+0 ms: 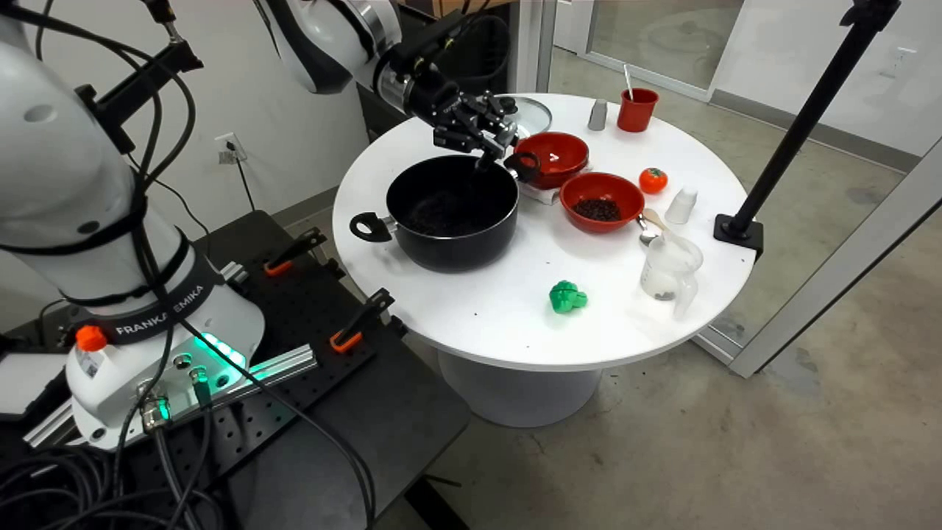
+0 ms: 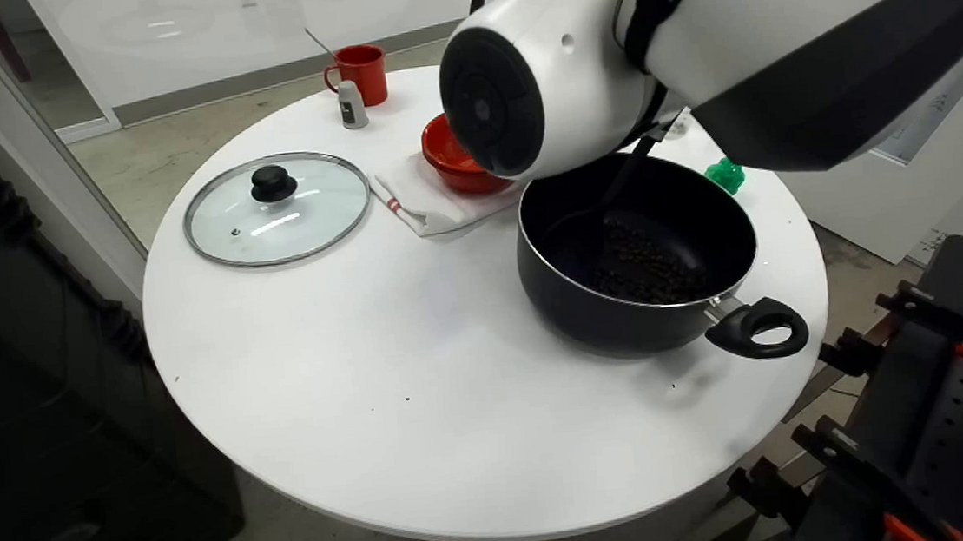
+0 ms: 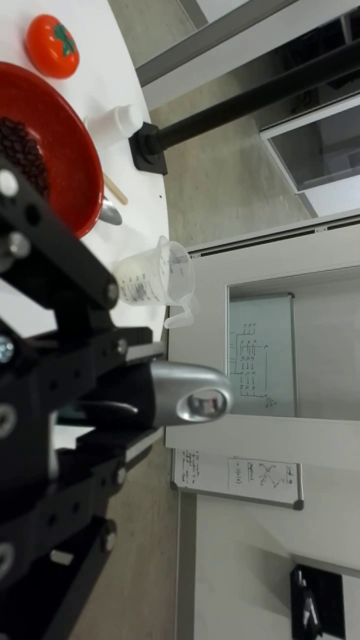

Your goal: Use the black spoon to stir the contents in the black pot

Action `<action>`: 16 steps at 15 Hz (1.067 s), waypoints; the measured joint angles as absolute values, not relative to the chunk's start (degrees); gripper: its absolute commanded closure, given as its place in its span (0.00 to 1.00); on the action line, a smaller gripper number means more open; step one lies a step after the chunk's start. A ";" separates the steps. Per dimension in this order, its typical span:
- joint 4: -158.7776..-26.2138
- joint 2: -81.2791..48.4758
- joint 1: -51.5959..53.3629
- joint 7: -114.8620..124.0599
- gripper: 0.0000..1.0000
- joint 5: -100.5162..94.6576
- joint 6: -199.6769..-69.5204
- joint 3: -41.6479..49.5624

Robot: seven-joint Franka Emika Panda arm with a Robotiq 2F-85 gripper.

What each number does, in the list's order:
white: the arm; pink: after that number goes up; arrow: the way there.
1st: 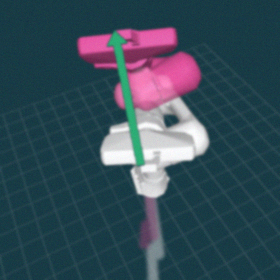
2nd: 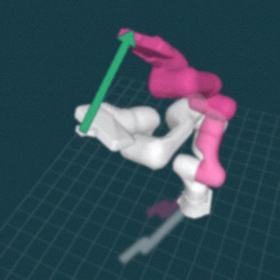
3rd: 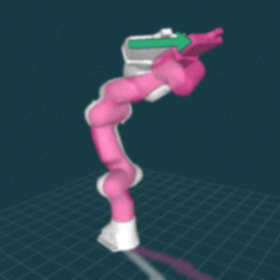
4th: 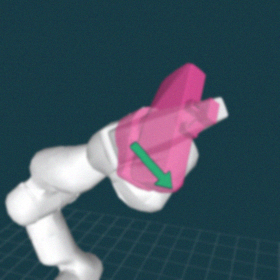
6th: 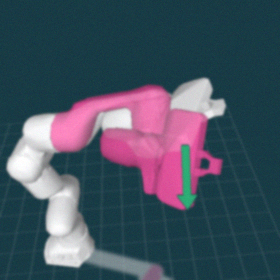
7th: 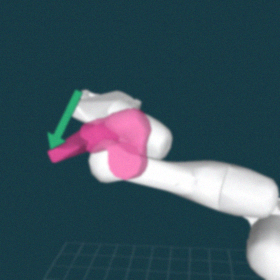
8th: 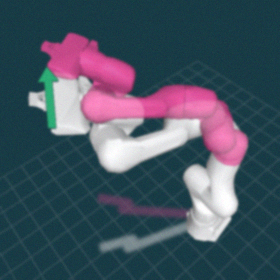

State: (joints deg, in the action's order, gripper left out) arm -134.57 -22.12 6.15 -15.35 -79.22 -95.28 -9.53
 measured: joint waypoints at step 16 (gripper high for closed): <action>-138.19 -18.41 1.28 -19.87 0.92 -79.28 -95.29 -4.95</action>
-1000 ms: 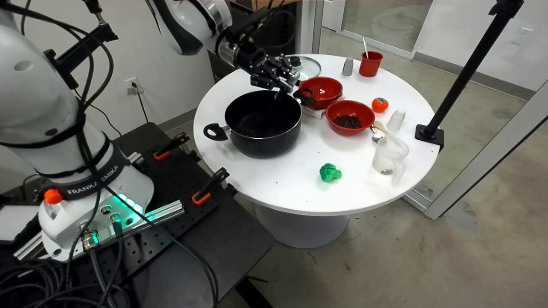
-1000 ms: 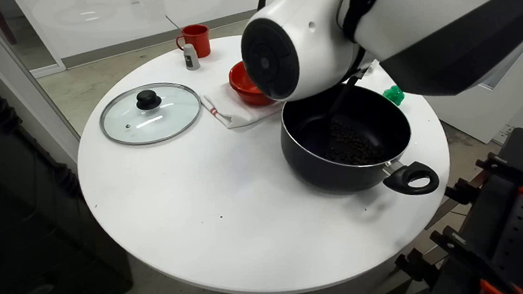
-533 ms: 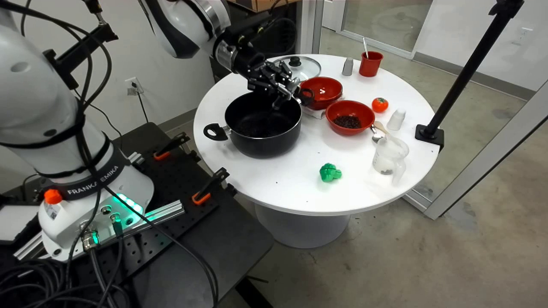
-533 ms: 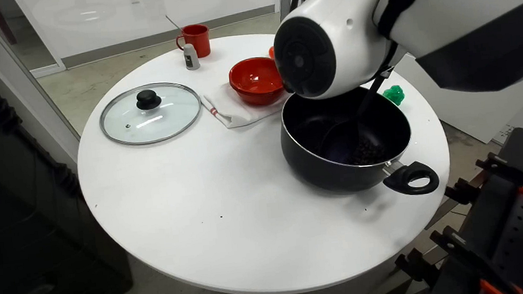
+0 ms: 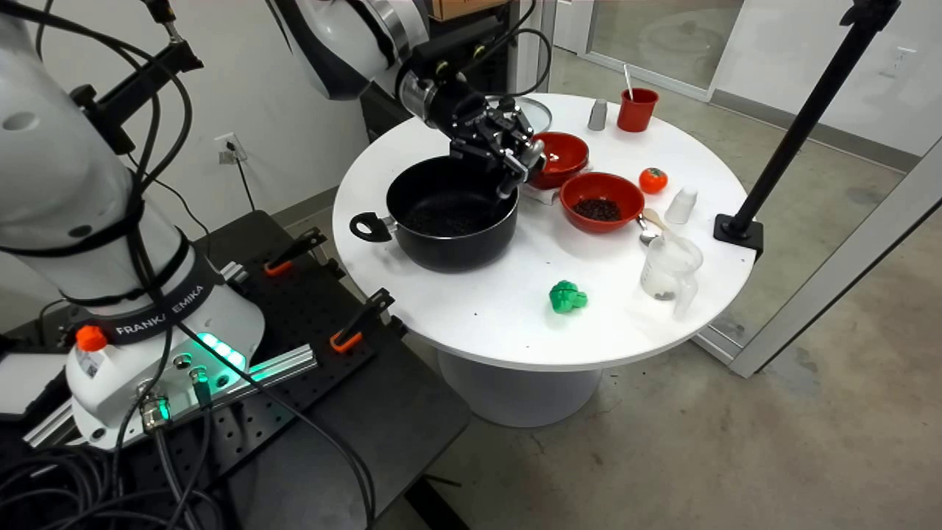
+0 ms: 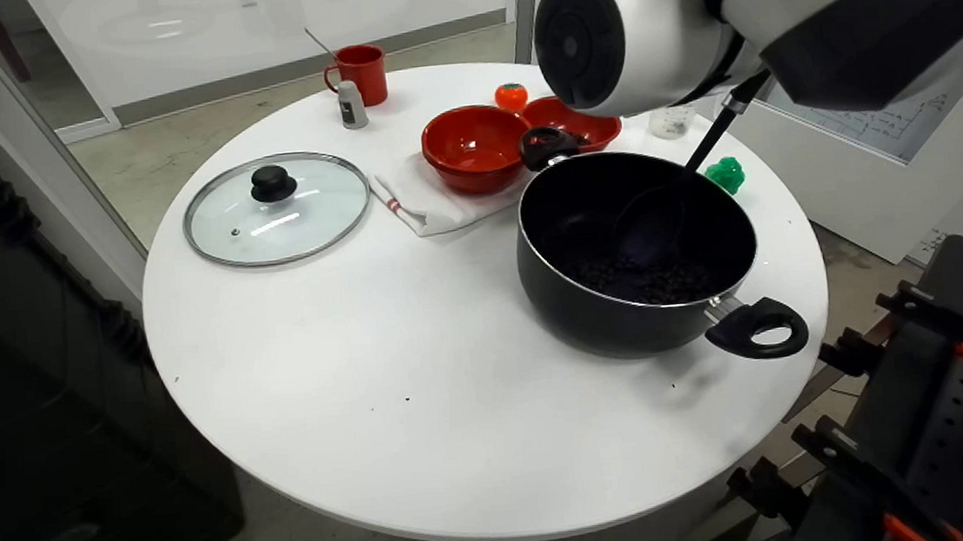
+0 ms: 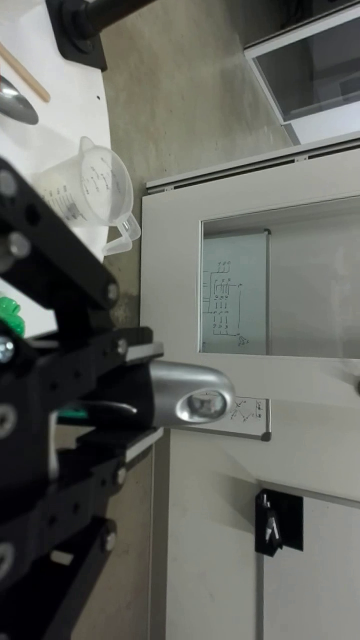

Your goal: Use the black spoon to stir the contents in the black pot

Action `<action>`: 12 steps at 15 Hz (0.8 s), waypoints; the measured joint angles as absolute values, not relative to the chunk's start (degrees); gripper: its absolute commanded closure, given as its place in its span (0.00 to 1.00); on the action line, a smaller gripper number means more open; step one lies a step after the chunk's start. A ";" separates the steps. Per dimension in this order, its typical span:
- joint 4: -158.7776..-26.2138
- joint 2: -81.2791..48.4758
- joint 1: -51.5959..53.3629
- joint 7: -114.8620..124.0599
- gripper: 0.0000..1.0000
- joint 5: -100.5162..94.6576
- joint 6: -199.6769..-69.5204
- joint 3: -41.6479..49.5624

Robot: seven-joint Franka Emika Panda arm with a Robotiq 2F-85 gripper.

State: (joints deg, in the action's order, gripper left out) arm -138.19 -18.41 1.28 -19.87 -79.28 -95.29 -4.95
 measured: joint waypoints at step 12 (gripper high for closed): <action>-131.96 -22.81 4.72 -11.39 0.92 -79.24 -93.72 -6.99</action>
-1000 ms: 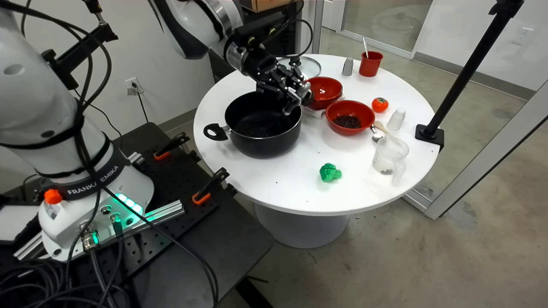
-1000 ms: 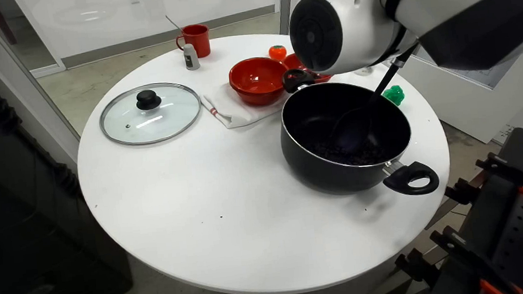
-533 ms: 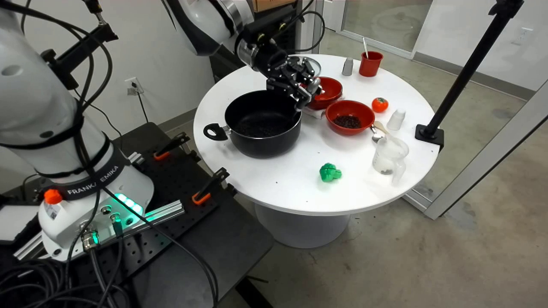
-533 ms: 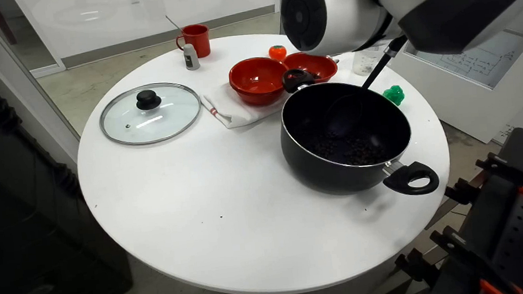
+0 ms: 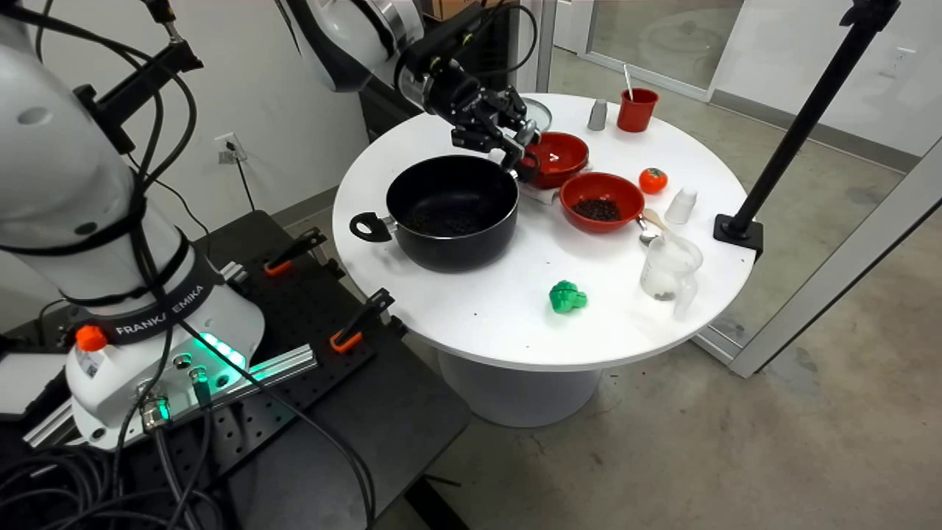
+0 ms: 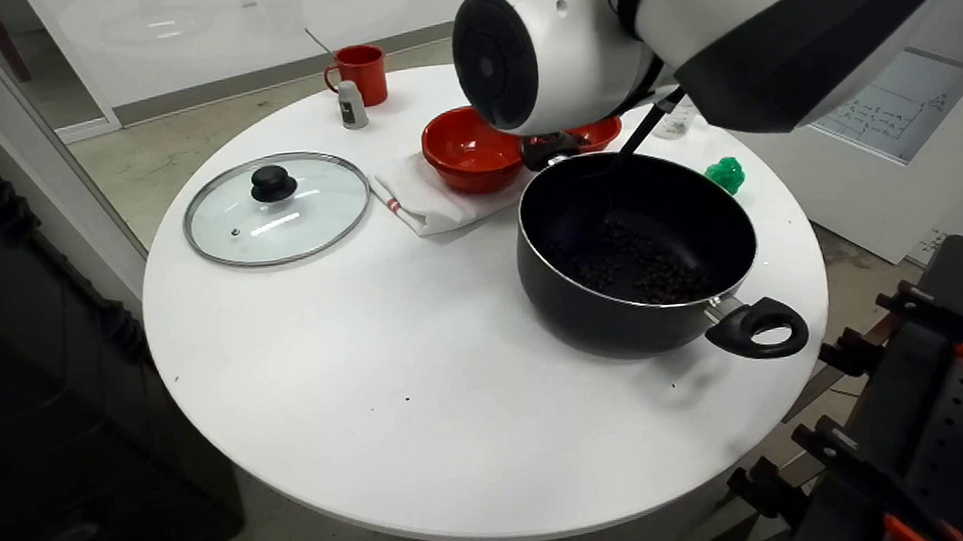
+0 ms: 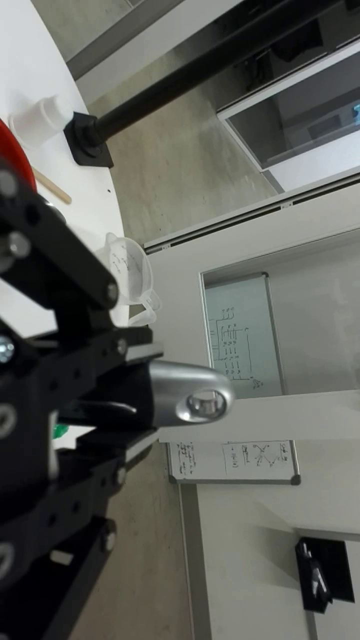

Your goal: Use the black spoon to stir the contents in the black pot

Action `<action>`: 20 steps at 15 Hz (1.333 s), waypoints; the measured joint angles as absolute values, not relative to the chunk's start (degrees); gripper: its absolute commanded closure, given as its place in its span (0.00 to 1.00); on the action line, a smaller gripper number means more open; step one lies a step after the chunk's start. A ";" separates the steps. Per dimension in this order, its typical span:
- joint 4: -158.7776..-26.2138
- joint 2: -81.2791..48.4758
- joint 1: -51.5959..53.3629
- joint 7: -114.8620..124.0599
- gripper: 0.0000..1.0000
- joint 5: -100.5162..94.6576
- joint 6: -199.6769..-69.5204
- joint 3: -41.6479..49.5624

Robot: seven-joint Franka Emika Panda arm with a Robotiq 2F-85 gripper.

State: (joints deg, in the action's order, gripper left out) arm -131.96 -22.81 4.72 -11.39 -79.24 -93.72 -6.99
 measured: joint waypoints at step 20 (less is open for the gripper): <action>-142.94 -17.55 3.08 -13.93 0.92 -79.38 -95.78 -7.24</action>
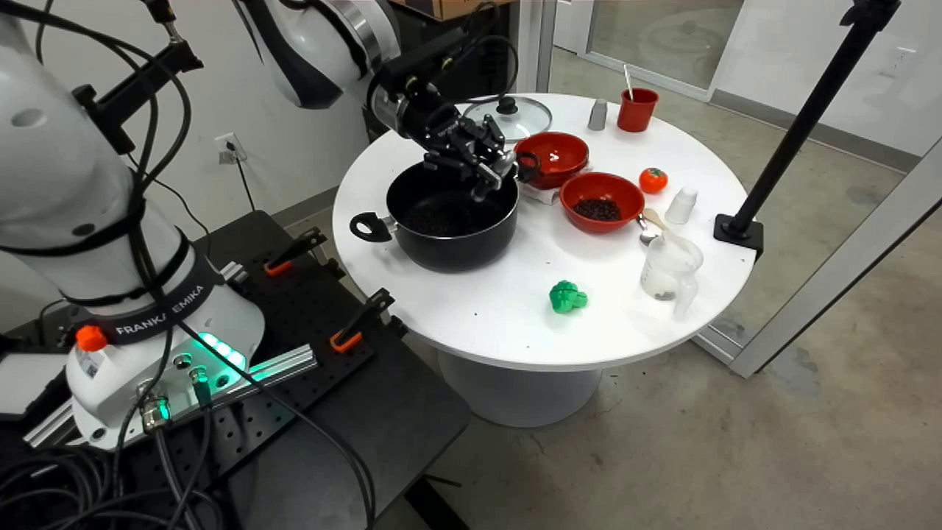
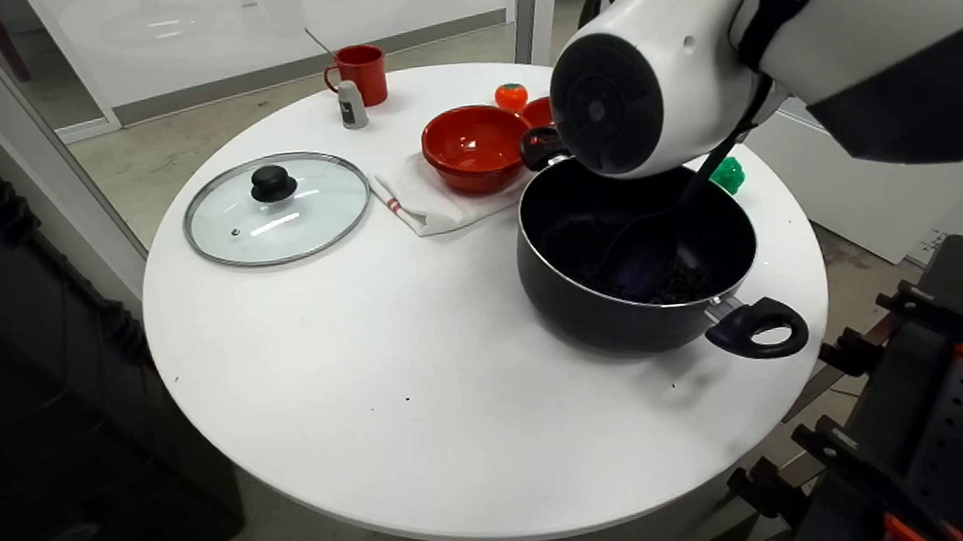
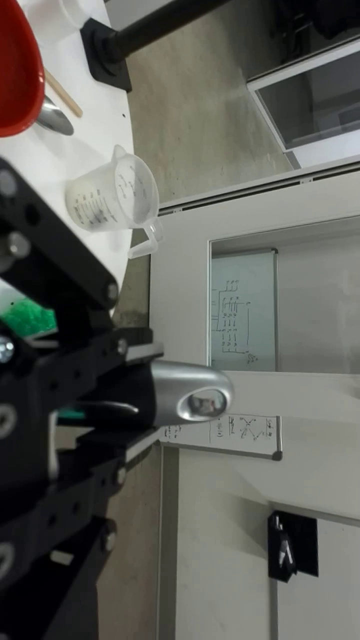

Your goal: Use the black spoon to stir the contents in the black pot

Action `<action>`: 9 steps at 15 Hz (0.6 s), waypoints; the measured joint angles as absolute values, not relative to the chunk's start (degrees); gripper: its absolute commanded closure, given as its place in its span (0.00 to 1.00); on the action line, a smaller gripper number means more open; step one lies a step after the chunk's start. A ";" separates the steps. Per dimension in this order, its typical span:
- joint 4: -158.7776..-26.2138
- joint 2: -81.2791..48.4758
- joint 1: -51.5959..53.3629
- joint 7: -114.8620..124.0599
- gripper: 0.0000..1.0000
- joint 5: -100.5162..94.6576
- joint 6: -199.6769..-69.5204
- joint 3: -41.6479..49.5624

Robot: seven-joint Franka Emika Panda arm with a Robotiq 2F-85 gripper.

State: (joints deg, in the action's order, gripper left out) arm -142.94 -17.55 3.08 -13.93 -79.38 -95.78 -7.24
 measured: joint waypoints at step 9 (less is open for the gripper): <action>-137.83 -18.26 1.04 -13.14 0.92 -79.43 -95.31 -4.63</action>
State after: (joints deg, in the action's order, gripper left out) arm -137.83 -18.26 1.04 -13.14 -79.43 -95.31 -4.63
